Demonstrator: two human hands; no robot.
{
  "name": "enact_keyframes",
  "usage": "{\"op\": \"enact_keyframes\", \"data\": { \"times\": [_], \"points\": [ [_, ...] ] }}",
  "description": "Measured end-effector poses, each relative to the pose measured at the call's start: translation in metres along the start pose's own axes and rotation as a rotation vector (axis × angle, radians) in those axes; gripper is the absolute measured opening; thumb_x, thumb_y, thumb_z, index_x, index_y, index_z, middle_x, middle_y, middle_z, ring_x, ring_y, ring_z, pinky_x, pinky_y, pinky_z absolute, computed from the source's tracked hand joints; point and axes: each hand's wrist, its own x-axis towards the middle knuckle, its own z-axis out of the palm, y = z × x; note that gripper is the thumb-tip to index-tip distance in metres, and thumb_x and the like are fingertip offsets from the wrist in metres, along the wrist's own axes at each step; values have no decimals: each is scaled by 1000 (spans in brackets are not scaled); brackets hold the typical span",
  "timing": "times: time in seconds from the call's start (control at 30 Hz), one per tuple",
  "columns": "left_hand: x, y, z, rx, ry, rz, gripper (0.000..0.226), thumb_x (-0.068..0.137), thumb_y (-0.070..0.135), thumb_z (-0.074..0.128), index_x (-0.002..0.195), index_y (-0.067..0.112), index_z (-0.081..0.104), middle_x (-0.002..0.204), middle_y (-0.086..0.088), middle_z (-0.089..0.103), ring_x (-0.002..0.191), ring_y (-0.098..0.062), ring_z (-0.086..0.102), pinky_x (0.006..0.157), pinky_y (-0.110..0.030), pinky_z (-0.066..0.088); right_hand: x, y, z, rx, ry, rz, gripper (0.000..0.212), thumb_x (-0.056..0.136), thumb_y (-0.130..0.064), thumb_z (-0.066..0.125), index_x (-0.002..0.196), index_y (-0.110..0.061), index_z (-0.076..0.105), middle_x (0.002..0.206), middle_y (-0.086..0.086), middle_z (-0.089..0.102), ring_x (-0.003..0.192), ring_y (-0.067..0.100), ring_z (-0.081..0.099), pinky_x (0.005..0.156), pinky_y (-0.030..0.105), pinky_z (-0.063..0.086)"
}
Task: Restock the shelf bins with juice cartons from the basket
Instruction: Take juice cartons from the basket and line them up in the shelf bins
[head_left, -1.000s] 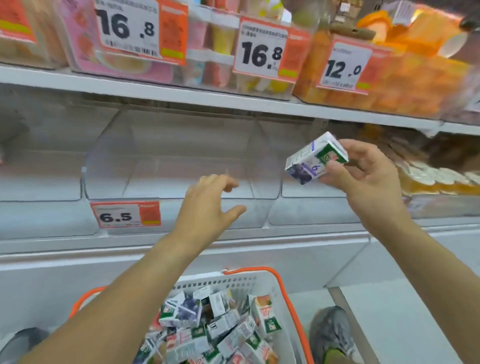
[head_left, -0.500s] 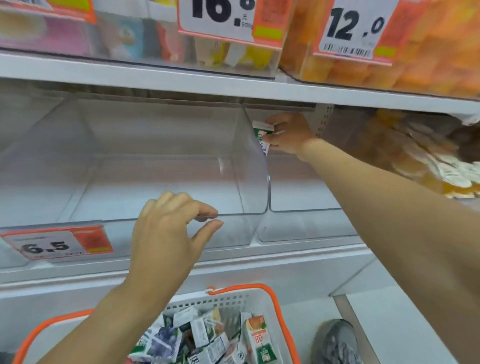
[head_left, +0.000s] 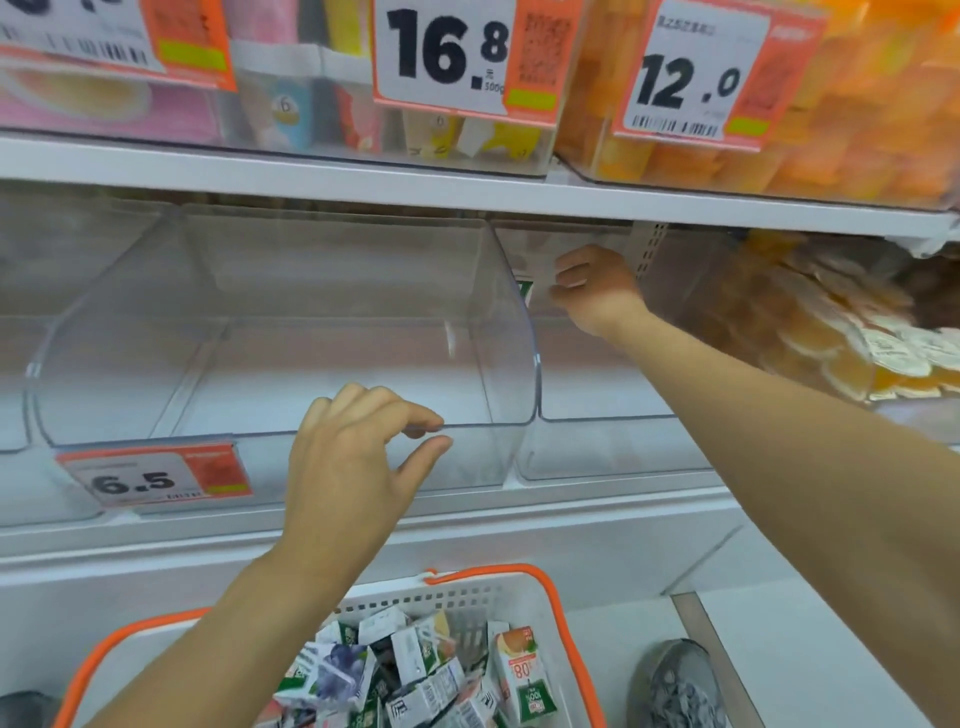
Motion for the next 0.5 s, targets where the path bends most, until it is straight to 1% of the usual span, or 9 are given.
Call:
{"op": "enact_keyframes", "data": {
  "times": [0.07,0.13,0.23,0.27,0.33,0.37,0.4,0.43,0.5],
  "points": [
    [-1,1,0,10,-9,-12,15,78,31,82,88,27,72,80,15,64,79,-12,56,74,-29,33,-40,-11,-24,25,71,-62,17,84,-4,65,98,-8,72,94,8,72,82,18,65,72,30,51],
    [-2,5,-3,2,-7,-26,17,77,25,83,91,23,72,84,12,66,86,-17,58,77,-29,34,-92,-23,-46,107,20,-67,8,85,-8,72,85,-16,73,77,5,73,69,16,68,67,31,58],
    [-2,15,-14,-151,93,-21,12,81,13,77,91,11,70,89,0,67,92,-25,57,84,-36,42,-170,-41,-67,288,-162,-67,6,86,-3,73,86,-8,71,69,9,71,65,22,72,62,38,61],
    [-3,20,-19,-186,147,-11,7,82,9,73,87,8,69,87,-2,66,90,-25,56,83,-35,44,-191,-45,-68,322,-212,-58,6,86,0,73,87,-6,70,68,8,70,65,22,71,61,37,62],
    [-12,32,-27,-226,194,-26,2,83,7,68,82,8,67,82,-1,65,83,-19,55,78,-27,42,-227,-48,-60,357,-330,-6,6,86,2,73,88,-3,70,68,8,69,66,22,70,59,33,60],
    [-20,37,-29,-264,162,-61,2,83,6,67,82,9,66,80,1,65,79,-15,54,75,-20,40,-241,-48,-52,346,-406,26,6,86,0,73,89,-3,70,70,9,69,67,21,70,60,32,60],
    [-29,40,-31,-313,87,-111,4,83,6,67,82,10,67,77,2,65,75,-13,55,72,-15,39,-254,-47,-42,316,-480,53,6,86,-2,73,90,-2,70,72,11,70,68,21,70,61,32,60],
    [-39,41,-31,-361,-32,-162,6,82,6,68,82,12,67,75,3,66,71,-13,57,68,-13,40,-264,-45,-30,278,-537,78,6,86,-4,74,92,-2,71,73,11,70,69,20,69,63,33,61],
    [-59,34,-28,-367,-340,-249,9,83,8,68,81,16,67,74,1,68,70,-14,62,68,-21,48,-278,-37,-2,210,-603,133,10,87,-7,74,95,-2,71,73,6,69,68,17,68,65,33,61]
  ]
}}
